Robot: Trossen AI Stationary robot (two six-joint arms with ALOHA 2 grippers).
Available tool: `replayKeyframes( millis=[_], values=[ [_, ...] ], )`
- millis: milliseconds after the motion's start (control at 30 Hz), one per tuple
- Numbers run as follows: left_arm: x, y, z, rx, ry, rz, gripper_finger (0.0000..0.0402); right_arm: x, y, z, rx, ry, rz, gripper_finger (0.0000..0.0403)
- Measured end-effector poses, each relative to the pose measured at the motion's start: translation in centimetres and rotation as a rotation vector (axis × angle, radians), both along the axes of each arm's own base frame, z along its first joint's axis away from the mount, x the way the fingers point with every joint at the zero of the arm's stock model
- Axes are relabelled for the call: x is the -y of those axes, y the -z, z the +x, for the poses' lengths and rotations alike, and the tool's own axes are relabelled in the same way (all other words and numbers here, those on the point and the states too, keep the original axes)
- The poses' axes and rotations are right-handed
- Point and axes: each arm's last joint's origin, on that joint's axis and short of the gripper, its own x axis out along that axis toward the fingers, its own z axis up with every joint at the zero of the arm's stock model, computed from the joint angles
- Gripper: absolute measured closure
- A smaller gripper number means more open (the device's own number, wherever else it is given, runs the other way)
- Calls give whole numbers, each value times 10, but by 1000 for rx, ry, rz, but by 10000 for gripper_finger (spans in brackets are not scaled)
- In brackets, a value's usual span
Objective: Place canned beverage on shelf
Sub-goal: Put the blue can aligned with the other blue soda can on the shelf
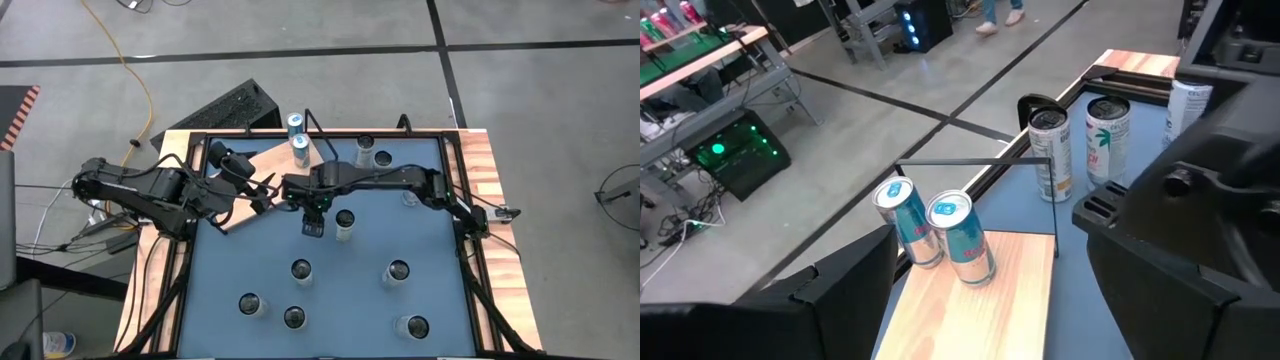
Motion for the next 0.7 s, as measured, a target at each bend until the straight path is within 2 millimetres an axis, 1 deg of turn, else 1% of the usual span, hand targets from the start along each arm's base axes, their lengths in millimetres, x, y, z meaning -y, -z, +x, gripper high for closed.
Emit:
replayKeyframes(
  millis=[300, 700],
  values=[
    [0, 0, 0, 1, 0, -1, 88, -7, -1, 3, 28, -66, -21, 146],
    [0, 0, 0, -1, 16, -11, 88, -9, -1, 3, 27, -81, -48, 146]
  ],
)
